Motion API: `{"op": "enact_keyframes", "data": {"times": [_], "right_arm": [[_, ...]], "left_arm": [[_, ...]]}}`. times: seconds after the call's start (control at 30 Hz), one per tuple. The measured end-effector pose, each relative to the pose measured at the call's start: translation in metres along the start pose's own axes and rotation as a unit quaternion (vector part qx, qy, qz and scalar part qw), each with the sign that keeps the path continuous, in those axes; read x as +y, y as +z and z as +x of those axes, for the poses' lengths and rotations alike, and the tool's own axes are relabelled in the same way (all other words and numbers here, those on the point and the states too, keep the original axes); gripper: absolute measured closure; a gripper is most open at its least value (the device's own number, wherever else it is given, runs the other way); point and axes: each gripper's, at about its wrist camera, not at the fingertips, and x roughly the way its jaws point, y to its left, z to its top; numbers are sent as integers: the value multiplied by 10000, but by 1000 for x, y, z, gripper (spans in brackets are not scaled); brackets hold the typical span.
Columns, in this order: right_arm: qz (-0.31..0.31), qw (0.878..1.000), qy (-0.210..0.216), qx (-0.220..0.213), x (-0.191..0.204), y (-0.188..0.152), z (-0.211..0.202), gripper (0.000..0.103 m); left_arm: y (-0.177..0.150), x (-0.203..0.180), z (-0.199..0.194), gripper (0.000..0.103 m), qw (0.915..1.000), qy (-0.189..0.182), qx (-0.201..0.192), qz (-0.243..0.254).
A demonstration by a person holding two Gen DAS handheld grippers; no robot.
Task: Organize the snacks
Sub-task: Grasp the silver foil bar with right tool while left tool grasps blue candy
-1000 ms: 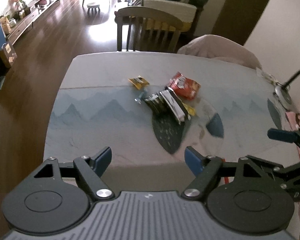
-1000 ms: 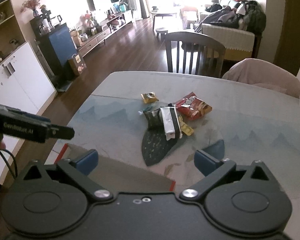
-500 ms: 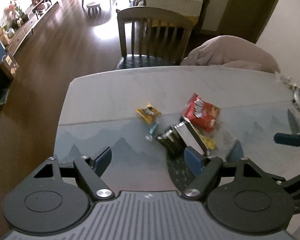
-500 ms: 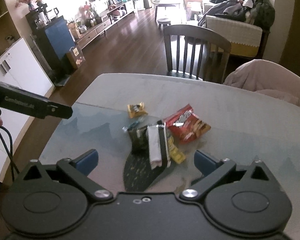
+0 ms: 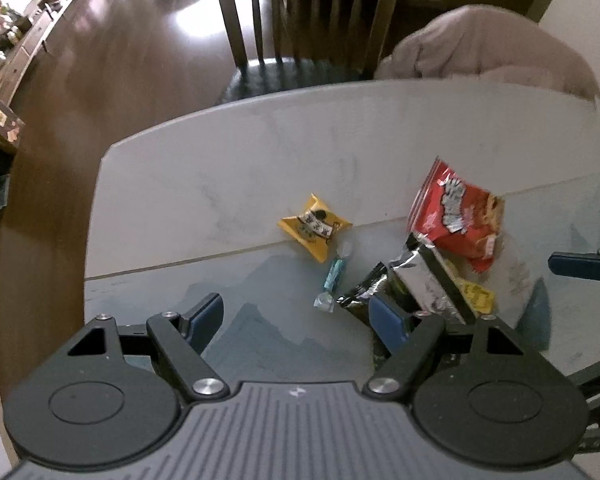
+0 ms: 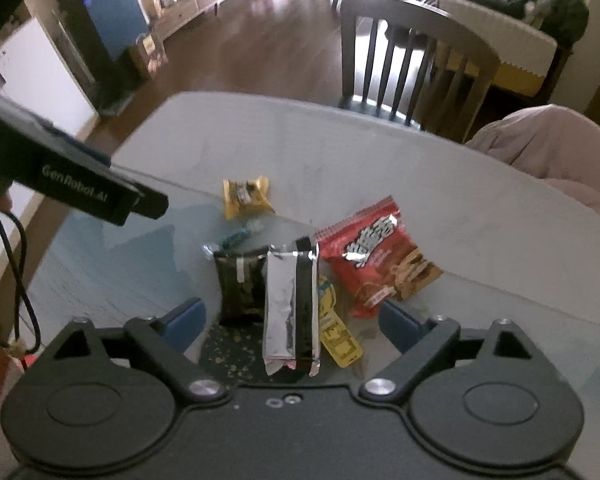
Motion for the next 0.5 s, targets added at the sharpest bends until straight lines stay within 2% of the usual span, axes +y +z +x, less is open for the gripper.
{"op": "enact_keyframes", "data": {"times": [0.4,0.5], "right_arm": [[-464,9974,-33,556,7,-13,57,29],[-569,9966,-90,595,11,-15,63,32]], "left_arm": [[9,-4,76,25,9985,-87,519,-121],[11,-5,86,35,9979,-155,603,-159]]}}
